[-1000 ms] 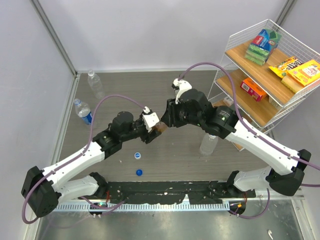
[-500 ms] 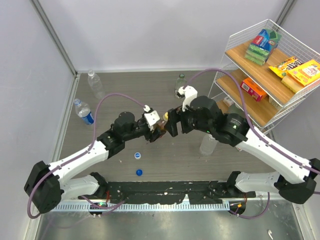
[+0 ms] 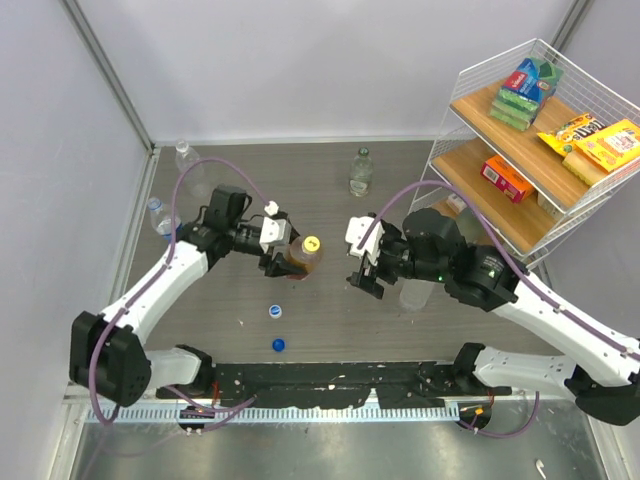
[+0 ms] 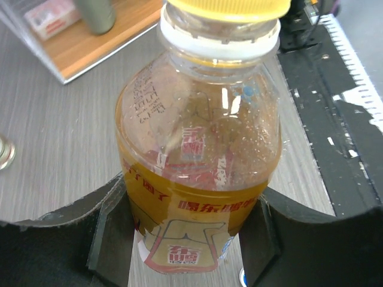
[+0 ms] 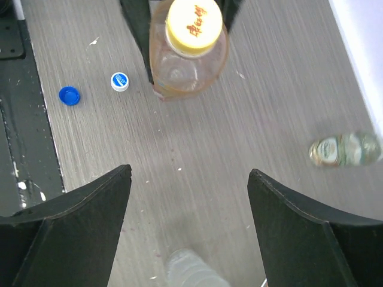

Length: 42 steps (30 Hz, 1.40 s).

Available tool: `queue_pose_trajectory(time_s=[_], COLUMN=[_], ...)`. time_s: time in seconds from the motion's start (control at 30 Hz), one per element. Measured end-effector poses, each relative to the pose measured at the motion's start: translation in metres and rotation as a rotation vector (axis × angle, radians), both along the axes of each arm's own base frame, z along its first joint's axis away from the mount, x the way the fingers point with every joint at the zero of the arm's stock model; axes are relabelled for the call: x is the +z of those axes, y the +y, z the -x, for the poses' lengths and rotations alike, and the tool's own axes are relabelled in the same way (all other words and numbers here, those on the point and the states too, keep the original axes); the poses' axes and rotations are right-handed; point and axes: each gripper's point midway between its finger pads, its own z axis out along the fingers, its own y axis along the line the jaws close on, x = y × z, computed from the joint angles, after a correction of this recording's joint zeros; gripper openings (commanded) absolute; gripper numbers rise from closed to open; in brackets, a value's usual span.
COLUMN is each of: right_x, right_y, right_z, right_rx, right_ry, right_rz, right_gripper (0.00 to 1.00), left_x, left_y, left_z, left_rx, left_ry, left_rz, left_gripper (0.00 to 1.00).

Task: Screw on the bottle caps
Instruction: Screw the bottle cap onto the plastic bottle.

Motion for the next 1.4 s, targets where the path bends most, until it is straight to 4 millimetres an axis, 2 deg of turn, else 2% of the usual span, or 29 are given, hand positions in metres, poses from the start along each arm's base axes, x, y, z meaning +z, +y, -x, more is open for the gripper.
queue_pose_trajectory(time_s=[0.1, 0.23, 0.4, 0.73, 1.03, 1.4], right_x=[0.002, 0.012, 0.025, 0.027, 0.032, 0.023], right_y=[0.011, 0.028, 0.05, 0.081, 0.089, 0.1], right_z=[0.004, 0.005, 0.001, 0.003, 0.013, 0.016], right_rx=[0.106, 0.178, 0.226, 0.271, 0.297, 0.311], right_ry=[-0.047, -0.053, -0.043, 0.078, 0.156, 0.208], right_rz=[0.012, -0.005, -0.035, -0.075, -0.119, -0.11], right_gripper=[0.83, 0.79, 0.77, 0.69, 0.63, 0.43], left_x=[0.006, -0.006, -0.015, -0.005, -0.005, -0.004], left_y=[-0.002, 0.0, 0.005, 0.008, 0.008, 0.007], left_z=[0.009, 0.025, 0.039, 0.051, 0.052, 0.051], left_rx=[-0.126, -0.212, -0.274, -0.314, -0.316, -0.316], left_ry=[-0.003, 0.076, 0.142, 0.161, 0.182, 0.193], left_rz=[-0.007, -0.027, -0.044, -0.03, -0.032, -0.031], left_gripper=[0.2, 0.2, 0.2, 0.2, 0.2, 0.21])
